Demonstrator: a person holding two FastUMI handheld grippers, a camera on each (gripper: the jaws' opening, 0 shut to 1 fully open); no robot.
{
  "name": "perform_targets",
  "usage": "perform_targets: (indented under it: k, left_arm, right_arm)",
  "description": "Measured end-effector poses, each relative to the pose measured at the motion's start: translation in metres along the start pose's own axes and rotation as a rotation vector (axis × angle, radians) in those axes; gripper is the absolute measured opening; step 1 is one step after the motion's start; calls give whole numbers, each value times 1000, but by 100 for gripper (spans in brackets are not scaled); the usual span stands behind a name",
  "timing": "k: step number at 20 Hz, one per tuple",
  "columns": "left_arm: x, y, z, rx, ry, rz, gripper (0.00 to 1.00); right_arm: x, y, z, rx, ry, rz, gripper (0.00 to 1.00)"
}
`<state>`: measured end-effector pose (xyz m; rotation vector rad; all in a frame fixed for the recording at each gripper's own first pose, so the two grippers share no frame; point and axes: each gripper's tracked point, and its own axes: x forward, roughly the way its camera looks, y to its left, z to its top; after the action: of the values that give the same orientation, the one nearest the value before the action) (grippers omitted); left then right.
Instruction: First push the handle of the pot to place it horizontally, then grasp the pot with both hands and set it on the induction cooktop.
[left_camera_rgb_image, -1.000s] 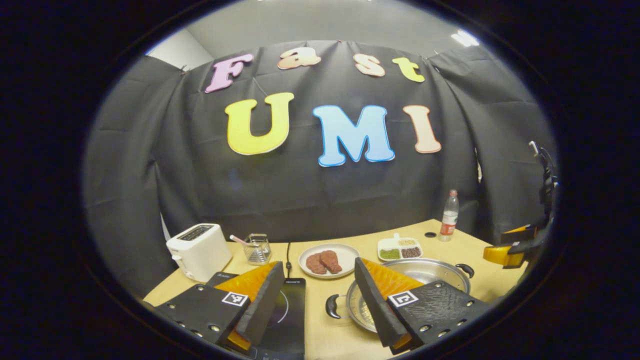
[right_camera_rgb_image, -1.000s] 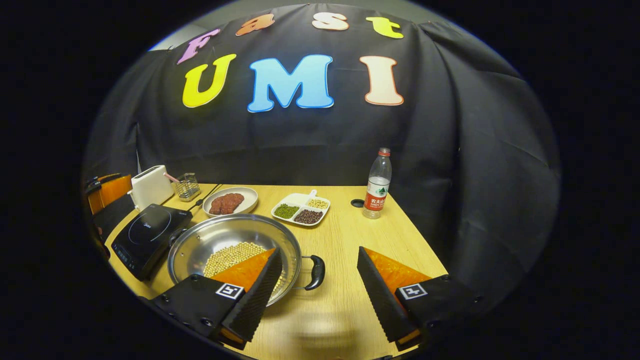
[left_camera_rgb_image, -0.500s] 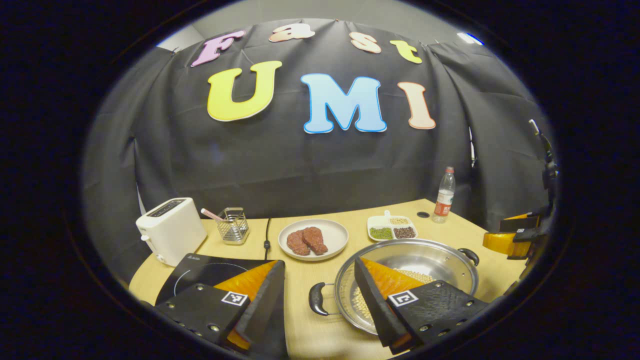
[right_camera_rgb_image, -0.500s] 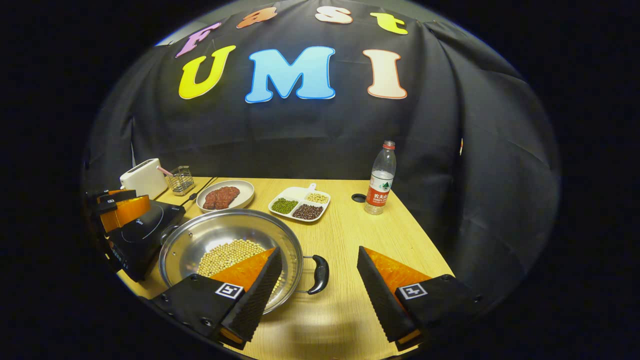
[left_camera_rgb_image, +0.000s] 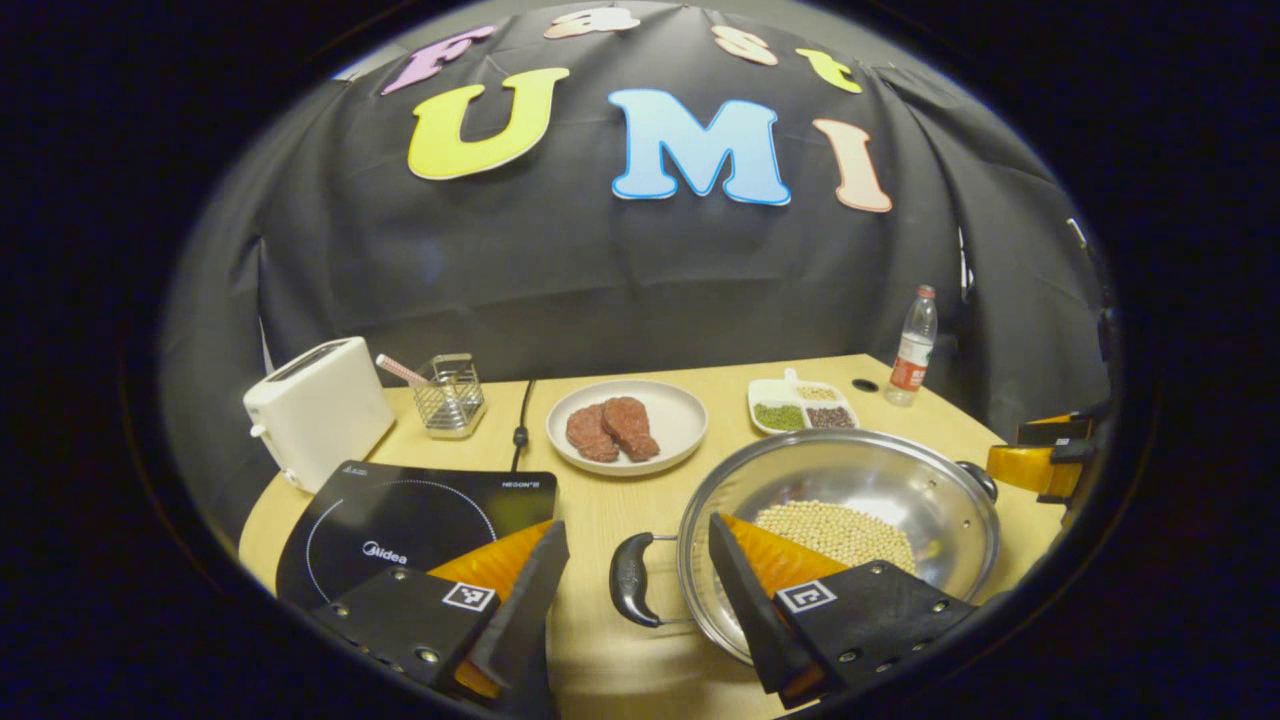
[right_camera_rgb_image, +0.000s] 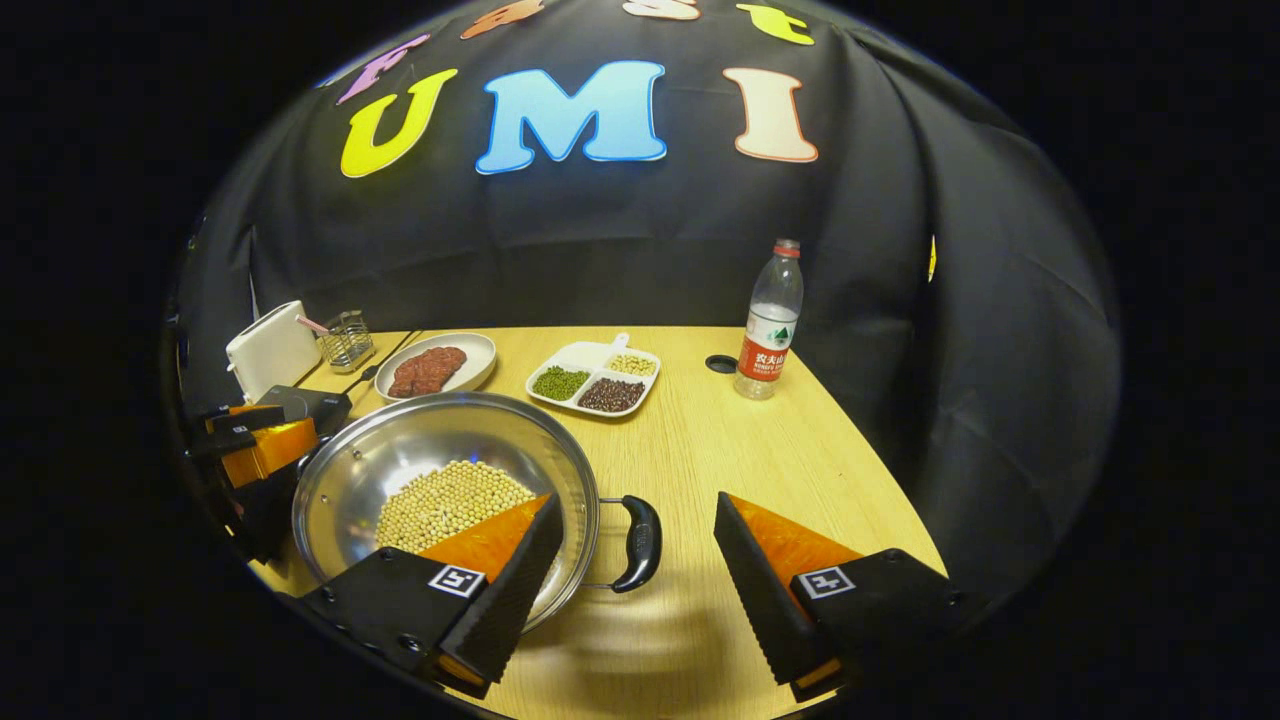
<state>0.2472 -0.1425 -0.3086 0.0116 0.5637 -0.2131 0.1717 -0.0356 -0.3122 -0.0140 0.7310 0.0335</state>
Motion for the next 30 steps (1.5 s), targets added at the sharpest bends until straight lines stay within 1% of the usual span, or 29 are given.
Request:
perform_targets:
  k: [5,6,7,8,9,10,11,12,14,15,16,17,18,19,20,21,22,25,26,27,28,29,30]
  left_arm:
    - [19,-6,-32,0,92,-14,84]
    - [23,-7,-35,2,101,-12,86]
    - [25,-7,-37,6,109,-9,84]
    - [28,-7,-38,11,118,-6,86]
    - [31,-7,-41,18,127,-4,86]
    - [33,-9,-44,24,139,-11,84]
    - [35,-11,-47,28,151,-15,84]
    - [36,-12,-48,31,158,-15,87]
    - [37,-11,-49,35,163,-3,84]
    - [36,-11,-50,32,165,0,84]
    - [36,-11,-50,31,168,1,86]
    - [37,-13,-52,30,173,0,84]
    - [38,-13,-54,27,178,0,86]
    - [40,-15,-55,19,178,-11,76]
    - [38,-16,-54,18,181,-8,75]
    - [38,-15,-54,16,178,-2,69]
    - [38,-15,-54,13,179,3,69]
    - [37,-16,-54,7,203,6,64]
    - [35,-15,-53,7,212,12,62]
    - [35,-15,-54,3,222,10,61]
    - [36,-15,-53,-8,224,7,61]
    - [34,-15,-52,-15,221,2,63]
    - [32,-14,-50,-13,219,-3,61]
  right_arm:
    - [16,6,-12,17,47,12,97]
    - [19,7,-15,17,53,15,98]
    - [21,8,-16,17,59,16,98]
    - [23,9,-19,18,68,17,98]
    - [26,9,-22,22,79,17,98]
    - [28,9,-23,30,87,15,98]
    - [31,9,-24,42,96,13,98]
    - [32,10,-28,55,107,10,97]
    - [35,11,-31,79,121,10,96]
    - [37,11,-32,87,128,10,89]
    - [38,12,-34,91,136,10,85]
    - [37,13,-35,96,142,12,79]
    - [37,15,-37,104,147,18,76]
    - [36,16,-39,112,154,18,69]
    - [37,16,-37,120,148,17,69]
    - [37,17,-38,116,151,18,62]
    - [37,17,-36,115,147,21,62]
    - [35,18,-35,117,152,22,51]
    - [36,18,-36,101,153,14,51]
    - [34,18,-36,94,149,7,53]
    - [32,18,-35,96,149,5,51]
    - [30,20,-32,99,141,5,51]
    - [25,21,-31,99,135,3,51]
